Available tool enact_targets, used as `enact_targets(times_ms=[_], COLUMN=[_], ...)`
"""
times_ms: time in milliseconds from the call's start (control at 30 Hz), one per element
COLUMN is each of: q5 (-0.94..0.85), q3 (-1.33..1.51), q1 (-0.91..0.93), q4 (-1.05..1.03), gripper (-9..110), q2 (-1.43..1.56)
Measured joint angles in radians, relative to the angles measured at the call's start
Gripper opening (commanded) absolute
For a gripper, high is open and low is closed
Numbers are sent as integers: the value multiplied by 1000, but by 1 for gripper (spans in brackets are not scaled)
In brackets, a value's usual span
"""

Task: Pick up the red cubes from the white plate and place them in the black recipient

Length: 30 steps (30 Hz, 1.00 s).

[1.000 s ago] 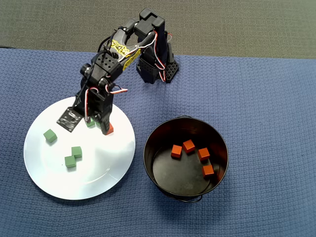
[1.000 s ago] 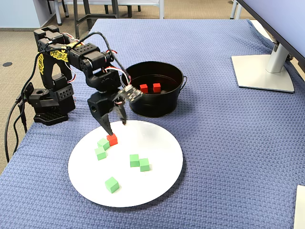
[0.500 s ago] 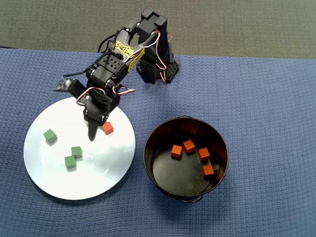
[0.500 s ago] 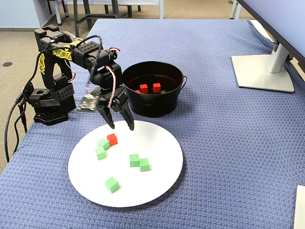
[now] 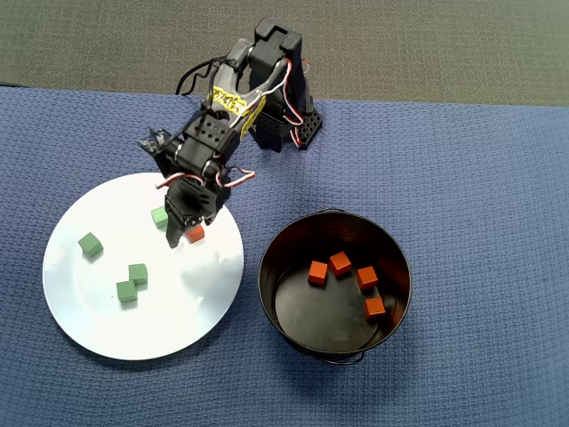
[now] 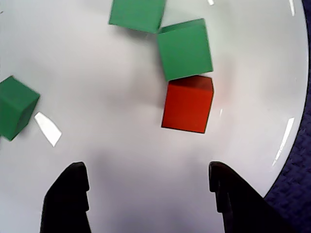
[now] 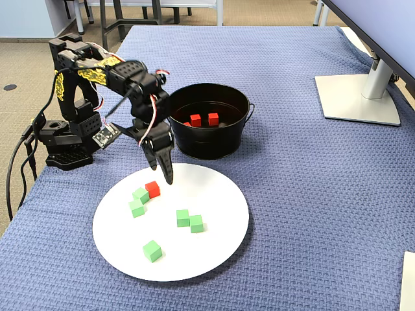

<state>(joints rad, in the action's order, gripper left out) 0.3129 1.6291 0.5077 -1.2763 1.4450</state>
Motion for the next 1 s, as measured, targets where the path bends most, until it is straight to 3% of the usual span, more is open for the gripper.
enact_targets(times_ms=[233, 1000], q5=[144, 144], q3=[-11, -6], q1=[-14, -14], q4=[0, 0], gripper=[23, 20], q2=[-86, -114])
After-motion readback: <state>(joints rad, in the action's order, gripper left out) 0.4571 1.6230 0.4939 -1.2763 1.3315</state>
